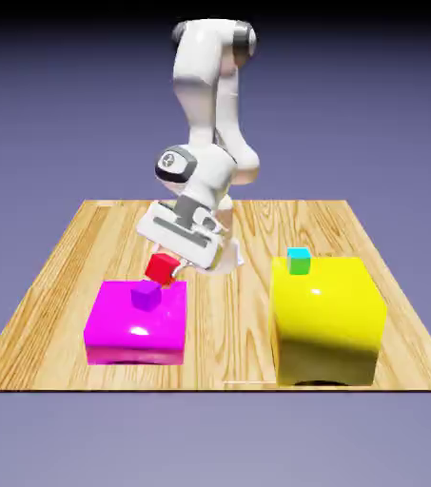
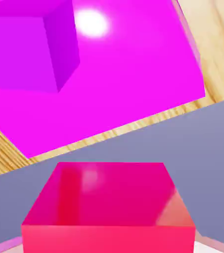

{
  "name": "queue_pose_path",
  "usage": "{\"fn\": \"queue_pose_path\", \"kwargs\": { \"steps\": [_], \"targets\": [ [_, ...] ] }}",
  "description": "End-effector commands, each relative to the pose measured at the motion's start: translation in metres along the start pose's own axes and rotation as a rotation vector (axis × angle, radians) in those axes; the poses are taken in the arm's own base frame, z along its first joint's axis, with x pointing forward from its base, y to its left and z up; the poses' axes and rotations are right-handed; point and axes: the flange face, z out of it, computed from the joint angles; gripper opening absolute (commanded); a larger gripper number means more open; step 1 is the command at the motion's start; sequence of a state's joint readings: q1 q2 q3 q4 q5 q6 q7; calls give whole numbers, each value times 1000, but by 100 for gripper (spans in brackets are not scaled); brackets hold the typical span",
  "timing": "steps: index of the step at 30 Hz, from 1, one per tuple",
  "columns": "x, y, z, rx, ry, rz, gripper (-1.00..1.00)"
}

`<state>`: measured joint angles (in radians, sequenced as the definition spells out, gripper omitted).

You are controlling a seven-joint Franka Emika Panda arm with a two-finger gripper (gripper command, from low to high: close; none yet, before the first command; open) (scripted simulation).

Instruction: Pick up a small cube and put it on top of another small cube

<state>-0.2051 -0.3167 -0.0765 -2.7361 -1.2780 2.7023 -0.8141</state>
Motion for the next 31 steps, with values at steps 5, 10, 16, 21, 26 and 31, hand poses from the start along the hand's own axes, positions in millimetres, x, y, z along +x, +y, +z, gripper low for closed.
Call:
{"fn": "queue_pose_path", "kwargs": {
  "steps": [5,10,16,21,26,31],
  "targets": [
    [-24,-18,-7,135,-23,323,-100],
    [-40,-42,-14,288,-21,631,-100],
    [-44,-76,-24,500,15,968,-100],
    [-41,-94,-31,627,50,1127,-100],
    [-19,-116,16,626,45,1128,-100],
    [-18,-117,18,626,46,1128,100]
  ]
}}
